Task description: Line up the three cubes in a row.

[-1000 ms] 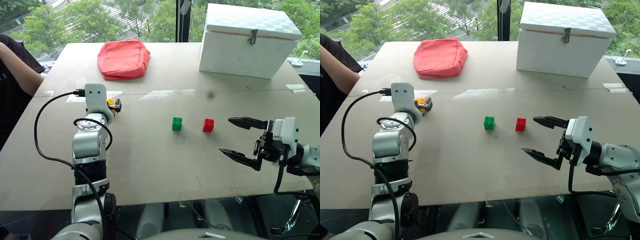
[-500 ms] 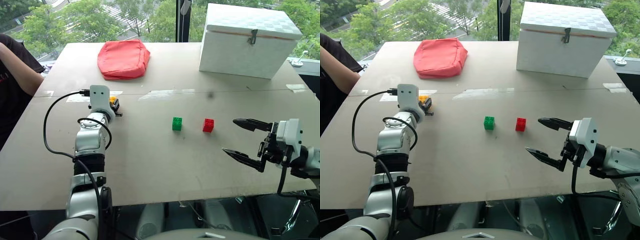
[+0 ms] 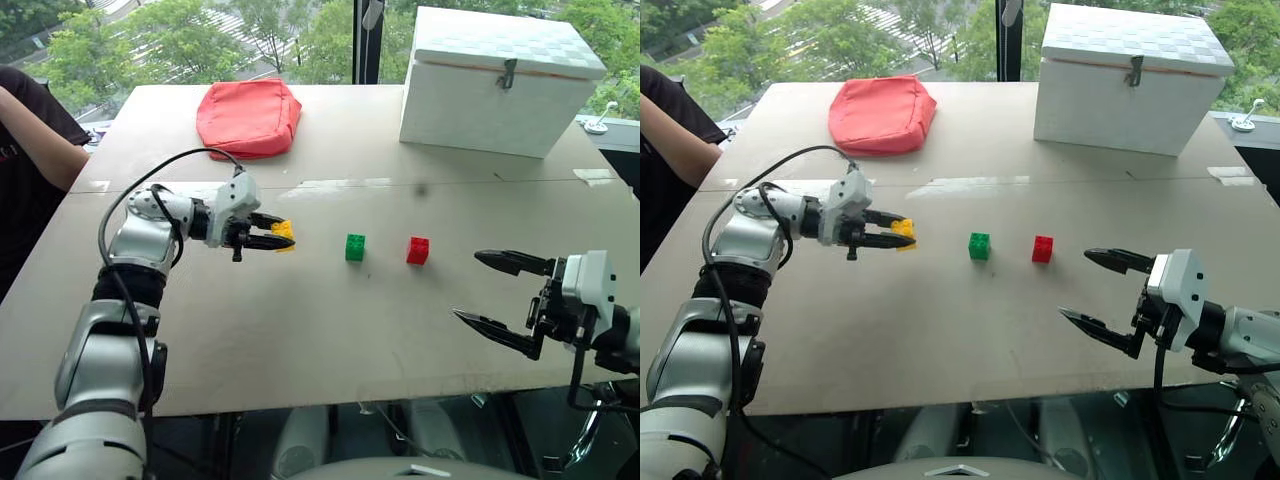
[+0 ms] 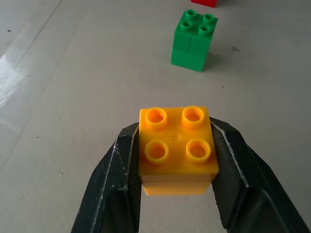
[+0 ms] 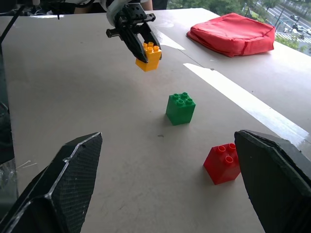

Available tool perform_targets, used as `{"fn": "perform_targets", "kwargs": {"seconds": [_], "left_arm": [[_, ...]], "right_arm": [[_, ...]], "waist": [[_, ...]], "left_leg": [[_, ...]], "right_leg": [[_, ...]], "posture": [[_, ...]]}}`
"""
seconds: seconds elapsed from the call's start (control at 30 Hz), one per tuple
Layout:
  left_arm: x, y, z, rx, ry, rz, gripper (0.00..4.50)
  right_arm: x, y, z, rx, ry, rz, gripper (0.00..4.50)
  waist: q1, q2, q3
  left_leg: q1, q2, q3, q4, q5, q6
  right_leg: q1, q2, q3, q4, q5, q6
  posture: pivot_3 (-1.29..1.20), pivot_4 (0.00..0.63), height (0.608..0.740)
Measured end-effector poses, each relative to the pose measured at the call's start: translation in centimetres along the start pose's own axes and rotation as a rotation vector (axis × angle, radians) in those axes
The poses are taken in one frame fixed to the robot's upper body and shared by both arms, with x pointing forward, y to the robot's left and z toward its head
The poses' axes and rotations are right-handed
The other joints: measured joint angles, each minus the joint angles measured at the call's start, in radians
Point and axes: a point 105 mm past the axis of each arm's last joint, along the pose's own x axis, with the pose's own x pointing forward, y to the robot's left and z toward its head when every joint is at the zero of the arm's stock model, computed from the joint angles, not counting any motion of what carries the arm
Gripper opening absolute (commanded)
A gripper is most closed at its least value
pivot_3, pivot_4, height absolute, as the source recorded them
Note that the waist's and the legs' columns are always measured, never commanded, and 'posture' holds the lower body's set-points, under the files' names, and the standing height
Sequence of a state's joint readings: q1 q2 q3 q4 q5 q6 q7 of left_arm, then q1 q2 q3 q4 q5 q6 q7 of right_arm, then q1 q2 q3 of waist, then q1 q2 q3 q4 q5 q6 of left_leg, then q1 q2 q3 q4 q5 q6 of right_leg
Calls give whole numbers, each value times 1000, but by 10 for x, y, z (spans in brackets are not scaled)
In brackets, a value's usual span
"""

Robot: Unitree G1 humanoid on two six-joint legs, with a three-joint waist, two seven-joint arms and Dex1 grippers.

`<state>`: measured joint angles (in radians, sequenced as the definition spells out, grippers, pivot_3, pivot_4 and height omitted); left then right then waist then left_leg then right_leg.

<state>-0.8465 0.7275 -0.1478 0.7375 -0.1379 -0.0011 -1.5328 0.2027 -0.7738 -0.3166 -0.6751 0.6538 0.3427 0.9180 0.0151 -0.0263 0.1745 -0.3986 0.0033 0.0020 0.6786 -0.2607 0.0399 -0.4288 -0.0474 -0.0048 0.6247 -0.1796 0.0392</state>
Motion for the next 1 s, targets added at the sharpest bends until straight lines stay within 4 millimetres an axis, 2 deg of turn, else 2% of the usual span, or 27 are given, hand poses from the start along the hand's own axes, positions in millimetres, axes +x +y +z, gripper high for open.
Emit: {"fn": "perform_targets", "kwargs": {"seconds": [0.23,0.33,1.0], "left_arm": [[17,-5,-7,41,24,-114,1289],[23,-3,-4,75,29,-131,1289],[31,2,-9,86,49,-117,1289]], "right_arm": [[-1,7,1,4,5,-17,4500],[-1,8,2,3,3,-18,4500],[-6,8,6,21,1,-26,4500]], "waist": [[-1,0,0],[0,0,0],[-1,0,0]], "left_leg": [[0,0,-1,1,-1,1],[0,1,-1,2,-1,1],[-1,1,-4,3,-1,1]], "right_leg": [[0,0,0,0,1,4],[0,0,0,1,1,4],[0,0,0,1,2,5]], "posture": [[0,150,740],[0,150,740],[0,150,740]]}}
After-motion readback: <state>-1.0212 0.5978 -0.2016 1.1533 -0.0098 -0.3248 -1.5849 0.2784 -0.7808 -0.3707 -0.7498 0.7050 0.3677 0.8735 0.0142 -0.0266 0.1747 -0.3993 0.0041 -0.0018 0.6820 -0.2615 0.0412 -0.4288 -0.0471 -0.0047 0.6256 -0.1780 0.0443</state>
